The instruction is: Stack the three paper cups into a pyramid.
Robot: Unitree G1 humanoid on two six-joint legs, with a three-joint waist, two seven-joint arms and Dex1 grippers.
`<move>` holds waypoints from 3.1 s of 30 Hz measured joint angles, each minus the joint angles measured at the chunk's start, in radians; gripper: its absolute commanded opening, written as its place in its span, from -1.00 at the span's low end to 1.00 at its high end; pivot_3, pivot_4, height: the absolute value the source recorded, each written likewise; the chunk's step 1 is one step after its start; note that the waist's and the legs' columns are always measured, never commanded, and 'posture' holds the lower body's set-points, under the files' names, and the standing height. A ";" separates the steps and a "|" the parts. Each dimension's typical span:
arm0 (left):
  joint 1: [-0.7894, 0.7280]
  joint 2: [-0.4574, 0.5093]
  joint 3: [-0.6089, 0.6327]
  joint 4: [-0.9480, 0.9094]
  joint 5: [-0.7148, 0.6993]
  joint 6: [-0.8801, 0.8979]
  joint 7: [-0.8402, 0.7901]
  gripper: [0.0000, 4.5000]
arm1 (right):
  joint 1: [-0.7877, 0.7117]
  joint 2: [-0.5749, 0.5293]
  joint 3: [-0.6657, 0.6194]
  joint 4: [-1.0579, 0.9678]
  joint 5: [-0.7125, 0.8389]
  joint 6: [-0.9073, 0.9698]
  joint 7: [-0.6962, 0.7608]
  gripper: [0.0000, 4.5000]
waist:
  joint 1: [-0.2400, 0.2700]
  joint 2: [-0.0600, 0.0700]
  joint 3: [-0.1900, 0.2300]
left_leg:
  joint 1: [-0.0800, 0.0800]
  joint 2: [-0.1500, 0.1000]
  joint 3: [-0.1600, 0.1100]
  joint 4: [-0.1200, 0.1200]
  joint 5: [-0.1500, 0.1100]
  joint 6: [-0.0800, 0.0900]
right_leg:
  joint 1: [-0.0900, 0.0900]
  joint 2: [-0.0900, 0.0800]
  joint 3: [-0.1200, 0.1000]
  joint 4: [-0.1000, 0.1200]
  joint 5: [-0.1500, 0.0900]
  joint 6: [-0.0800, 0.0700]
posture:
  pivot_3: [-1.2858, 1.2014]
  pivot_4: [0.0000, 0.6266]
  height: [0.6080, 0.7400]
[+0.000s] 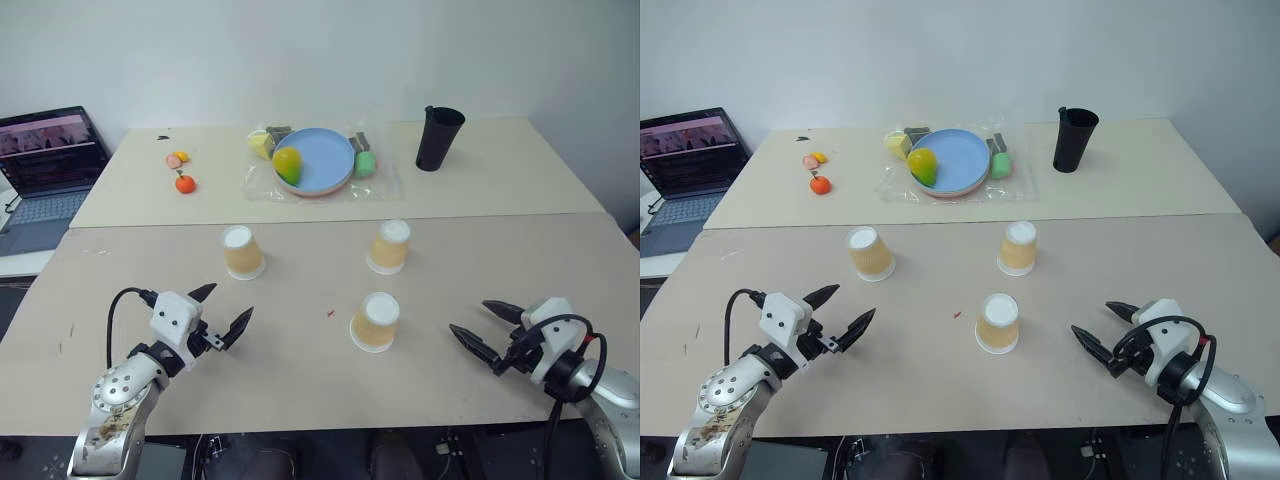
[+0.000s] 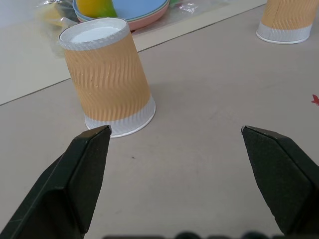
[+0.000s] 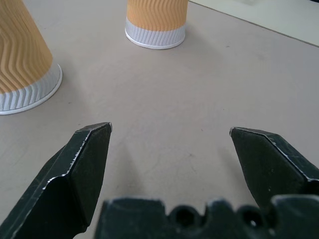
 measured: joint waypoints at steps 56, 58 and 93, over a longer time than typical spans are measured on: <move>-0.217 0.084 -0.148 -0.008 -0.161 0.213 -0.211 0.98 | -0.284 0.011 0.291 -0.209 0.158 0.329 0.052 1.00 | -0.005 -0.003 0.002 | 0.001 0.008 0.004 0.001 -0.001 -0.002 | -0.002 0.007 0.003 -0.001 0.003 -0.003 | 0.03 -0.52 1.00; -0.217 0.084 -0.145 -0.008 -0.162 0.213 -0.206 0.98 | -0.289 0.011 0.304 -0.205 0.159 0.338 0.060 1.00 | -0.004 -0.003 0.002 | 0.001 0.008 0.004 0.001 -0.001 -0.003 | -0.002 0.007 0.003 -0.001 0.003 -0.003 | 0.03 -0.52 1.00; -0.029 0.127 -0.013 -0.076 -0.309 0.382 -0.148 1.00 | -0.648 0.242 0.511 0.090 0.022 0.251 0.100 0.10 | -0.027 -0.003 0.002 | 0.001 0.011 0.005 0.001 -0.001 -0.005 | -0.005 0.011 0.004 0.000 0.004 -0.005 | 0.03 -0.52 1.00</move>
